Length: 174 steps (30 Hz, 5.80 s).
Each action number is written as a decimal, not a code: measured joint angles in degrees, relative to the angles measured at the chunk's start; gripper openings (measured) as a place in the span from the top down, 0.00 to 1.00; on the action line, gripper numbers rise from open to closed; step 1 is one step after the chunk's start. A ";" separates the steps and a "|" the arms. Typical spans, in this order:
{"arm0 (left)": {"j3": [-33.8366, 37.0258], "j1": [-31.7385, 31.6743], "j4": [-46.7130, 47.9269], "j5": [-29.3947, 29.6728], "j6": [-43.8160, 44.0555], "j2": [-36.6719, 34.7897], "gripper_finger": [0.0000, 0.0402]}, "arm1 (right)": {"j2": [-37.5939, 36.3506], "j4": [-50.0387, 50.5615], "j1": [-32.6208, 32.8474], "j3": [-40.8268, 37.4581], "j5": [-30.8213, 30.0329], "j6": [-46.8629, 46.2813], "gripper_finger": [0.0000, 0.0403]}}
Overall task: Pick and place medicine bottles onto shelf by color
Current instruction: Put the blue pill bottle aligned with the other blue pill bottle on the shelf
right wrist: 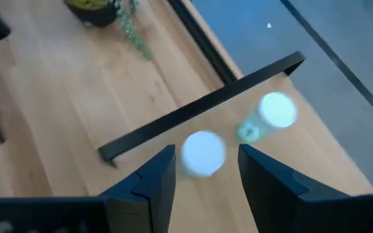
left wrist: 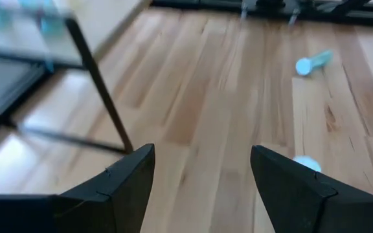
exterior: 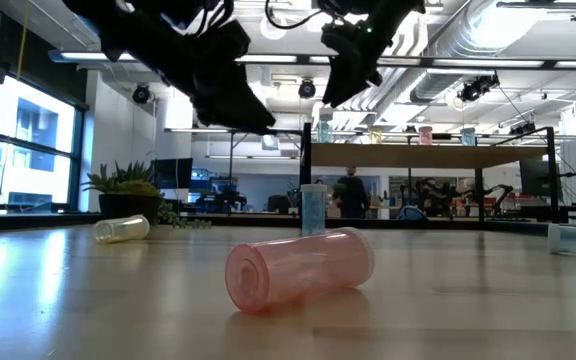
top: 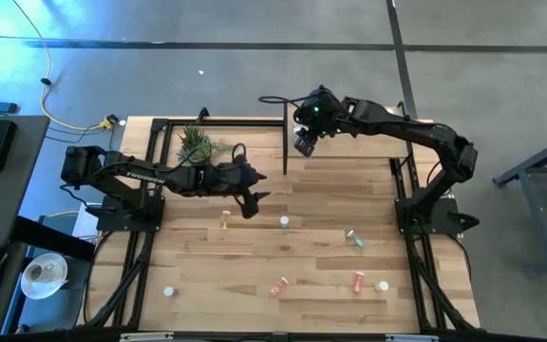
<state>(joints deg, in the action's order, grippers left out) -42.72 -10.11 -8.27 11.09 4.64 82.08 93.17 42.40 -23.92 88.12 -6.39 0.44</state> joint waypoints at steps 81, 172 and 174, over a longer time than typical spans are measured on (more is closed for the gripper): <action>-0.02 8.20 17.34 4.54 14.61 -3.74 0.39 | -17.71 -52.98 29.96 -52.79 4.44 -10.46 0.61; -0.01 8.10 15.23 4.75 14.64 -3.71 0.39 | 4.29 -57.26 28.85 -42.32 5.13 -0.26 0.61; 0.00 8.09 15.25 4.74 14.64 -3.71 0.39 | 5.19 -57.58 28.98 -42.32 4.97 0.01 0.61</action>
<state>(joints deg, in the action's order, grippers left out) -42.72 -2.02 6.98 15.84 19.29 78.37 98.36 -15.17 5.06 45.80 -1.43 0.45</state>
